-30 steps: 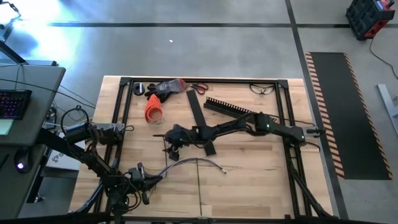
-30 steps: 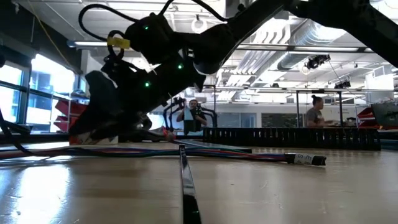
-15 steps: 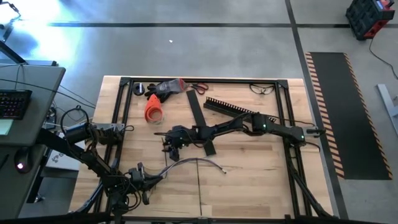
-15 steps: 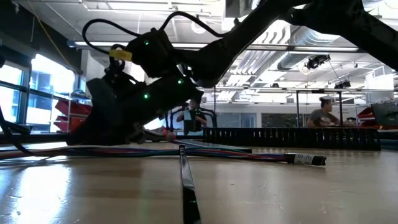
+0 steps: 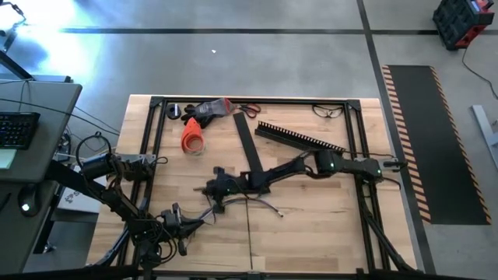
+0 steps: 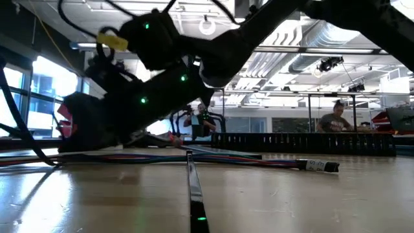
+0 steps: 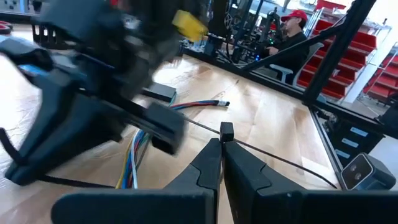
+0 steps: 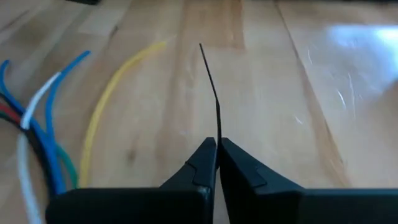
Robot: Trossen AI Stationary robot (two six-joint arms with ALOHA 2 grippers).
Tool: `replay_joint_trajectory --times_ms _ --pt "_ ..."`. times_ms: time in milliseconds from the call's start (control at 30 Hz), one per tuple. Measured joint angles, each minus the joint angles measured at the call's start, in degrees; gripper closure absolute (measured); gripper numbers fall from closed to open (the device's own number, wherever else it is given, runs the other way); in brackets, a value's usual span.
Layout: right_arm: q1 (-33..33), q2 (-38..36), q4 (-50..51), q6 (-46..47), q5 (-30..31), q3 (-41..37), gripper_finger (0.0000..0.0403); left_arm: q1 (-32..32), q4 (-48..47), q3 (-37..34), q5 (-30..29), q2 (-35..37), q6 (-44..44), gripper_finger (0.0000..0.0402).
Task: Ziptie cables
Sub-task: Wrap the black zip tie on the cables
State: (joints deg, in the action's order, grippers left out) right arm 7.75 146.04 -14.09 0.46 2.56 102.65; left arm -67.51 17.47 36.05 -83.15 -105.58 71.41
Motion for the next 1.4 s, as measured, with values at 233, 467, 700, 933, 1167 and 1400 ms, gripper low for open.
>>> replay_joint_trajectory --times_ms 233,467,700,933,1167,1400 --pt "4.3 -0.7 -3.5 -8.5 12.2 0.0 0.0403 0.7 0.4 0.0 -0.1 0.0 -0.1 0.0402" --pt "7.3 -2.3 -3.9 -18.2 21.2 0.0 0.0403 0.8 0.8 0.0 0.0 0.0 -0.1 0.0402" --pt "11.6 -4.1 -4.5 -34.1 28.5 0.0 0.0403 0.8 2.4 0.0 0.8 0.0 -2.2 0.0402" --pt "13.3 -4.0 -5.5 -43.0 37.2 0.0 0.0403 0.8 3.0 0.0 2.1 0.0 -2.6 0.0402" --pt "14.0 -4.0 -9.1 -47.7 37.3 -2.7 0.0403 0.6 3.0 0.0 3.4 0.0 -2.6 0.0402" --pt "14.9 -4.0 -10.8 -50.2 33.5 -4.3 0.0403 0.6 3.0 0.0 5.3 0.0 -2.6 0.0402"
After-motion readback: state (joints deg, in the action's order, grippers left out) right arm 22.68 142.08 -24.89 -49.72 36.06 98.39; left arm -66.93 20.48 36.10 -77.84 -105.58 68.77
